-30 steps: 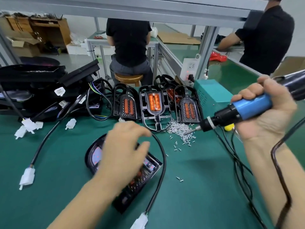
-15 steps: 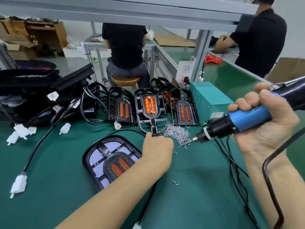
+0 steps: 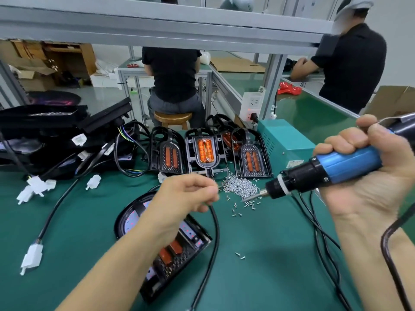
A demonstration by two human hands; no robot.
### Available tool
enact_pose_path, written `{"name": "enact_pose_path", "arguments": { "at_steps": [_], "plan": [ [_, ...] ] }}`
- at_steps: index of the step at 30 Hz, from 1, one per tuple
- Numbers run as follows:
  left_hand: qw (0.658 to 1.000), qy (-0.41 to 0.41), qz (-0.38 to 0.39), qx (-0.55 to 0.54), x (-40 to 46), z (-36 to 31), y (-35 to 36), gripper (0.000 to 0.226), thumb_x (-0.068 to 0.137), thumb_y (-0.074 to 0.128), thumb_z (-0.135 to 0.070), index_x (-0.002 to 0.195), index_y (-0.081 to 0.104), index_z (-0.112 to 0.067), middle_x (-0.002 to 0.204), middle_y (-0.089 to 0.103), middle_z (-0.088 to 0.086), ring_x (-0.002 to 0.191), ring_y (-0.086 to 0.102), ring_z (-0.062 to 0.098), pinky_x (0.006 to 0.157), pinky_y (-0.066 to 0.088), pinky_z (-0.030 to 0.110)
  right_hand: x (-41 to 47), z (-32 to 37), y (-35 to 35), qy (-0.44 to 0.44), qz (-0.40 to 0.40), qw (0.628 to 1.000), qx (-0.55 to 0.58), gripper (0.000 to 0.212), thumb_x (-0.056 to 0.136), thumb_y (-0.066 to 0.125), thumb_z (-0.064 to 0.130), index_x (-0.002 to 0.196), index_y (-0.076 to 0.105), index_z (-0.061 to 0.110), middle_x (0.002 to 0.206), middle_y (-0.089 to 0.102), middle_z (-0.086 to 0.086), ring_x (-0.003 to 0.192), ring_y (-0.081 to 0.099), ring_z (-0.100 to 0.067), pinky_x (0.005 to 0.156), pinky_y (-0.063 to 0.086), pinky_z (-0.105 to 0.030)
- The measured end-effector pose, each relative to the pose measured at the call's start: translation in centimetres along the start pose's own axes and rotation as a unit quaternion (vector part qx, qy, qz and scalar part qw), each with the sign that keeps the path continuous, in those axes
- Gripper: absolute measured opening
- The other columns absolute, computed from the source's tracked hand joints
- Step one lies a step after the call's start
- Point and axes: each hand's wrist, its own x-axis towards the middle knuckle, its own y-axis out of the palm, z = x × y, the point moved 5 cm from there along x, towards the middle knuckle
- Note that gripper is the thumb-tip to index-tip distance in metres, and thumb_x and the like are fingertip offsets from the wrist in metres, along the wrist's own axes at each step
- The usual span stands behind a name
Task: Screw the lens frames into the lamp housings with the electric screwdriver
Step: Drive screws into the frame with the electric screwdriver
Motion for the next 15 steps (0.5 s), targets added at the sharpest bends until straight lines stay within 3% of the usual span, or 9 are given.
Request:
{"name": "enact_pose_path", "arguments": {
  "at_steps": [2,5,15],
  "plan": [
    [0.992,-0.038,-0.007,-0.124,-1.8,0.4,-1.3,0.008,0.069,0.072,-0.006,0.074,0.076,-0.009,0.075,0.071,0.008,0.065,0.063,0.011,0.058,0.053,0.019,-0.3,-1.0,1.1,0.015,0.011,1.0,0.019,0.013,0.083,0.043,0.02,0.08,0.056,0.021,0.057,0.046,0.012,0.051,0.045,-0.004,0.06,0.044,-0.02],
    [0.974,-0.061,-0.029,-0.216,-3.7,1.3,-2.6,0.017,0.064,0.068,-0.002,0.077,0.077,-0.006,0.076,0.071,0.012,0.063,0.065,0.014,0.057,0.054,0.021,-0.9,-2.8,3.4,0.044,0.035,0.997,0.049,0.012,0.081,0.045,0.021,0.08,0.056,0.019,0.057,0.047,0.012,0.051,0.046,-0.004,0.059,0.045,-0.021],
    [0.972,-0.029,-0.082,-0.217,-6.1,1.8,-5.6,0.015,0.065,0.069,-0.009,0.078,0.077,-0.007,0.075,0.07,0.012,0.064,0.064,0.012,0.056,0.055,0.023,-2.2,-7.7,8.4,0.095,0.089,0.99,0.054,0.009,0.078,0.046,0.019,0.083,0.053,0.018,0.056,0.046,0.011,0.049,0.045,-0.005,0.058,0.044,-0.021]
  ]
}}
